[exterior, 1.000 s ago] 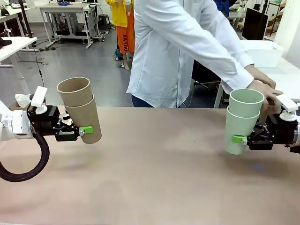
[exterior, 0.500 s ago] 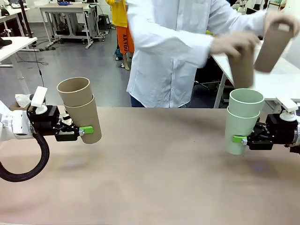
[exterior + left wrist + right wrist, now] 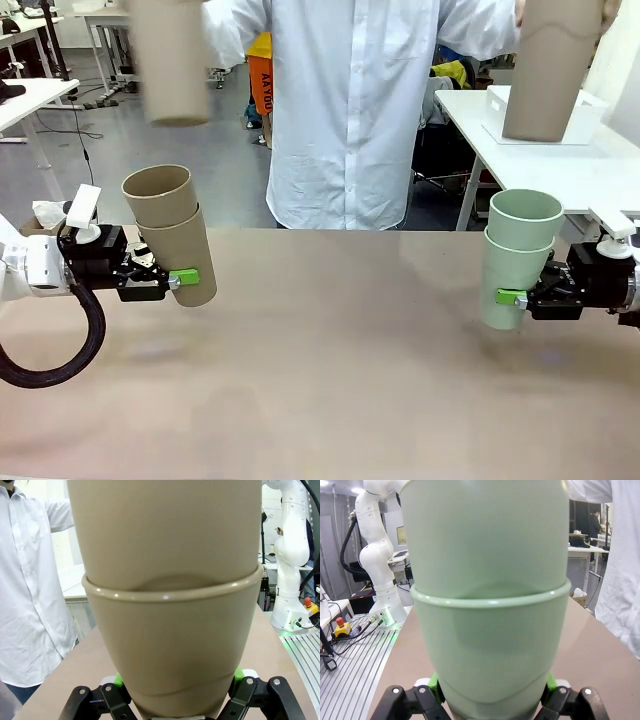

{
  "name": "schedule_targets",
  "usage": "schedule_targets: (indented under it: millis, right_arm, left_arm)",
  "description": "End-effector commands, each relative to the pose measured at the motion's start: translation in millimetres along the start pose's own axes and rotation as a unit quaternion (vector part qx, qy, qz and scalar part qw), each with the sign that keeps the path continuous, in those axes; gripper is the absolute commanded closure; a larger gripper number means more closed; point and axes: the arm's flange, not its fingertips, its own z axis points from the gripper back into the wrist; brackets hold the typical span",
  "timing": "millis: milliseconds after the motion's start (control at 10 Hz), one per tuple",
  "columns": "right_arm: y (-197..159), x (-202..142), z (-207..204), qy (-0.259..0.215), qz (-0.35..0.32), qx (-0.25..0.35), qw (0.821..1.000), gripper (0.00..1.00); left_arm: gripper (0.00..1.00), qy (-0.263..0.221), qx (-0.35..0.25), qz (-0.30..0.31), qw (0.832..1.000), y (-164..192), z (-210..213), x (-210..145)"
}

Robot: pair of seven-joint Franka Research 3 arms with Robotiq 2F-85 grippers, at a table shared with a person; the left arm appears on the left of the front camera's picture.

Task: Stack the cups and store them in the basket.
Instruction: Place the stack of Reusable plastic cups into the Pantry Basket.

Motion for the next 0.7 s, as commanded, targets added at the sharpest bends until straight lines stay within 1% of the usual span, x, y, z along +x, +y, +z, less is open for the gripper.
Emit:
schedule_targets:
  millis: [0,600]
  right_arm:
    - [-0.3,2.5,-0.1,0.000,0.003,-0.002,1.000,0.16]
    - [-0.3,2.5,-0.1,0.000,0.003,-0.002,1.000,0.16]
  left_arm:
    - [0.17,0.000,-0.002,-0.005,1.000,-0.3,0.7,2.5]
    - [0.17,0.000,-0.002,-0.005,1.000,-0.3,0.7,2.5]
